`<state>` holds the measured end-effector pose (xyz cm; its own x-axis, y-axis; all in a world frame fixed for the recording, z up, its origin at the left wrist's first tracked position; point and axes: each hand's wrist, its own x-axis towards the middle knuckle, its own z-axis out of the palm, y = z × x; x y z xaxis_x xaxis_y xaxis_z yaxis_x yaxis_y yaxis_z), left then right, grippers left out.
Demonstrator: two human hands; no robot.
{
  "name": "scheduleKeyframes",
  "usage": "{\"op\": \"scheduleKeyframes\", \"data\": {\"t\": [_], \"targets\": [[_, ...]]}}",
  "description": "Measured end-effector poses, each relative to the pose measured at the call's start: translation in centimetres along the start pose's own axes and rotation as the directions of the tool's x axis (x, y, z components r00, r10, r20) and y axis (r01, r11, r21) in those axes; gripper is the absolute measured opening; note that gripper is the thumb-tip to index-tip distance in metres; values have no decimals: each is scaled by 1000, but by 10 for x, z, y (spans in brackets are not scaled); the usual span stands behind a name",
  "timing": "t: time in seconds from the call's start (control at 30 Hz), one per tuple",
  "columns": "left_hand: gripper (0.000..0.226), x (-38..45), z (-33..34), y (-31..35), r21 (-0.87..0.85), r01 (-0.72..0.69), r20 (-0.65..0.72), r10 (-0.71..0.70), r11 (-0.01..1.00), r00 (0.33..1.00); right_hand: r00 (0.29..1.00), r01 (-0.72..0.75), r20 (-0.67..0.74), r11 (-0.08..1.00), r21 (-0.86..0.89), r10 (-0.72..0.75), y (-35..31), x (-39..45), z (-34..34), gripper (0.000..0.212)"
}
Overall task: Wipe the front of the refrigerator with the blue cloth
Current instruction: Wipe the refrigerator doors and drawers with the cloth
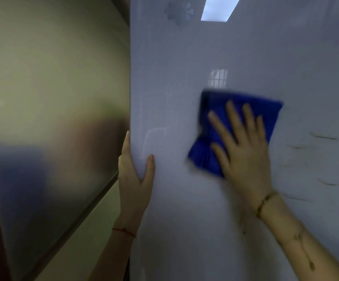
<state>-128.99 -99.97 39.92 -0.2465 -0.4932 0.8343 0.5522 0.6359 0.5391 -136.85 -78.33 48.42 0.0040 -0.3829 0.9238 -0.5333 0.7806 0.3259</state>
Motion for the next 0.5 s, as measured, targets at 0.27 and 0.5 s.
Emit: {"op": "scheduleKeyframes", "data": {"t": [0.27, 0.5], "targets": [[73, 0, 0, 0, -3, 30, -9, -31, 1000, 999, 1000, -13, 15, 1000, -4, 13, -29, -15, 9, 56], [73, -3, 2, 6, 10, 43, -22, -43, 999, 999, 997, 29, 78, 999, -31, -26, -11, -52, 3, 56]]}}
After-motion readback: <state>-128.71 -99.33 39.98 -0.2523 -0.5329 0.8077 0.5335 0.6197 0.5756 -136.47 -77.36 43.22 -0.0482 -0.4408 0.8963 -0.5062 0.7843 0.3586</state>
